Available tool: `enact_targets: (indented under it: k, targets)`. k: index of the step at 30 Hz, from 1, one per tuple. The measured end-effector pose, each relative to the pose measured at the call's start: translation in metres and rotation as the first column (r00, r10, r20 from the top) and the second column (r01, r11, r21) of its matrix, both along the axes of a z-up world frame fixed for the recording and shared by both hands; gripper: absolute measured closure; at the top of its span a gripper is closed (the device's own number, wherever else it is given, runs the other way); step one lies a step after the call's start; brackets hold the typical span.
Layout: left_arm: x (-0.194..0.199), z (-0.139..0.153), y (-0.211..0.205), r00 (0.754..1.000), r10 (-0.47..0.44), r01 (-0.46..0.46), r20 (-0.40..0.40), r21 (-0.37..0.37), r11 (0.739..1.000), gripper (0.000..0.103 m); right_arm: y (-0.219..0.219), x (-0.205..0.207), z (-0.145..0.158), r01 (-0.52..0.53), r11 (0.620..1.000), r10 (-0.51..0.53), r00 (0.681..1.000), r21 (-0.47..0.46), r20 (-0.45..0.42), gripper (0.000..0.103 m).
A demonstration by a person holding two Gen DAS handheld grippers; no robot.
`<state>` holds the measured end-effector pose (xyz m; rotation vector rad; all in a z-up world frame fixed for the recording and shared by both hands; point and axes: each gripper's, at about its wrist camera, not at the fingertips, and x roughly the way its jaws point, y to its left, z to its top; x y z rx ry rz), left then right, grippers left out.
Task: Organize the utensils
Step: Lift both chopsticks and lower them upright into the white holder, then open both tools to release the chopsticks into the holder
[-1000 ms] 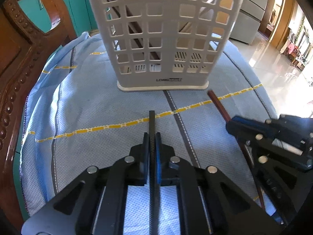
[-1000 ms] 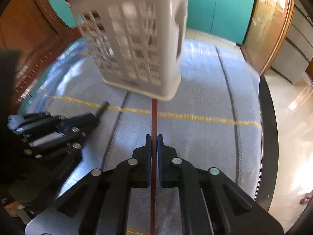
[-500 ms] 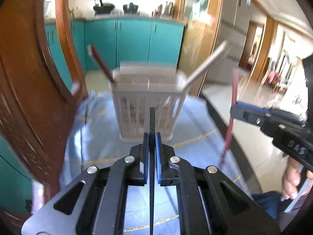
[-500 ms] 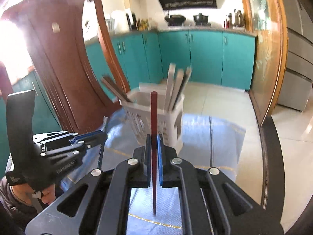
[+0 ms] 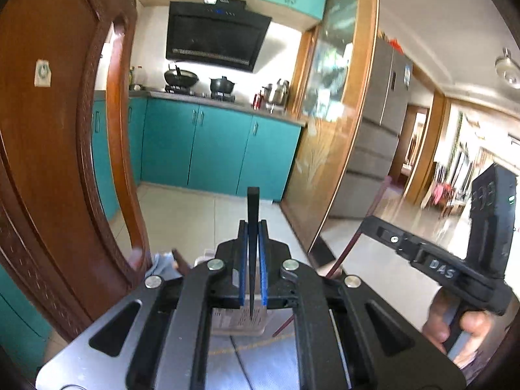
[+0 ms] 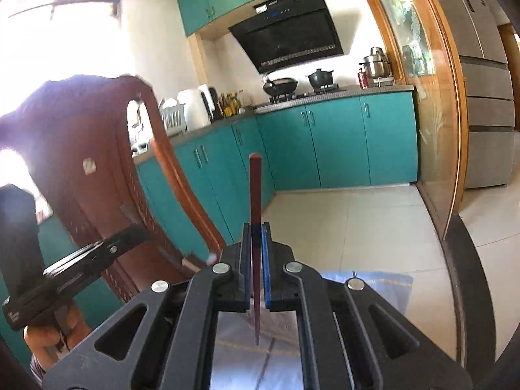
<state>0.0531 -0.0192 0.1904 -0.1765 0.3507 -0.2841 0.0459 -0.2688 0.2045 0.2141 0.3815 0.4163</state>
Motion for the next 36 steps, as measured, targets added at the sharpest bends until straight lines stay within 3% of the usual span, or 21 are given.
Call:
enact_targets:
  k: [7, 12, 16, 19, 22, 28, 31, 33, 34, 35, 36]
  targets:
    - [0.009, 0.016, 0.025, 0.998, 0.037, -0.032, 0.051, -0.097, 0.995, 0.096, -0.002, 0.012, 0.011, 0.075, 0.995, -0.080, 0.993, 0.063, 0.088, 0.096]
    - [0.007, 0.018, 0.039, 0.988, 0.111, -0.092, 0.105, -0.170, 0.981, 0.096, 0.020, 0.028, -0.009, 0.087, 0.996, -0.084, 0.994, -0.038, 0.071, 0.096]
    - [0.012, 0.014, 0.052, 0.968, 0.183, -0.131, 0.170, -0.278, 0.952, 0.096, 0.043, 0.036, -0.034, 0.069, 0.986, -0.065, 0.997, -0.152, 0.029, 0.096]
    - [0.023, 0.005, 0.051, 0.949, 0.261, -0.208, 0.175, -0.274, 0.939, 0.096, 0.051, 0.037, -0.052, 0.053, 0.979, -0.052, 0.999, -0.196, 0.011, 0.096]
    - [0.040, -0.008, 0.038, 0.938, 0.303, -0.266, 0.167, -0.210, 0.941, 0.096, 0.052, 0.037, -0.063, 0.041, 0.976, -0.042, 0.999, -0.214, -0.002, 0.097]
    - [0.062, -0.032, -0.005, 0.950, 0.277, -0.276, 0.147, -0.024, 0.961, 0.096, 0.043, 0.033, -0.064, 0.038, 0.981, -0.038, 0.999, -0.190, 0.003, 0.096]
    - [0.060, -0.041, -0.024, 0.955, 0.257, -0.268, 0.146, 0.058, 0.962, 0.096, 0.036, 0.028, -0.061, 0.047, 0.986, -0.047, 0.999, -0.163, 0.004, 0.084]
    - [0.056, -0.045, -0.031, 0.959, 0.245, -0.258, 0.143, 0.084, 0.962, 0.085, 0.030, 0.020, -0.056, 0.049, 0.989, -0.047, 0.999, -0.136, 0.016, 0.066]
    - [0.053, -0.047, -0.034, 0.961, 0.238, -0.253, 0.142, 0.099, 0.962, 0.067, 0.027, 0.016, -0.054, 0.052, 0.990, -0.049, 0.998, -0.128, 0.026, 0.063]
    - [0.049, -0.047, -0.035, 0.961, 0.236, -0.252, 0.147, 0.105, 0.962, 0.059, 0.024, 0.010, -0.050, 0.055, 0.991, -0.050, 0.998, -0.123, 0.039, 0.058]
    - [0.044, -0.047, -0.035, 0.960, 0.235, -0.253, 0.152, 0.106, 0.962, 0.058, 0.022, 0.004, -0.047, 0.056, 0.991, -0.050, 0.997, -0.121, 0.051, 0.054]
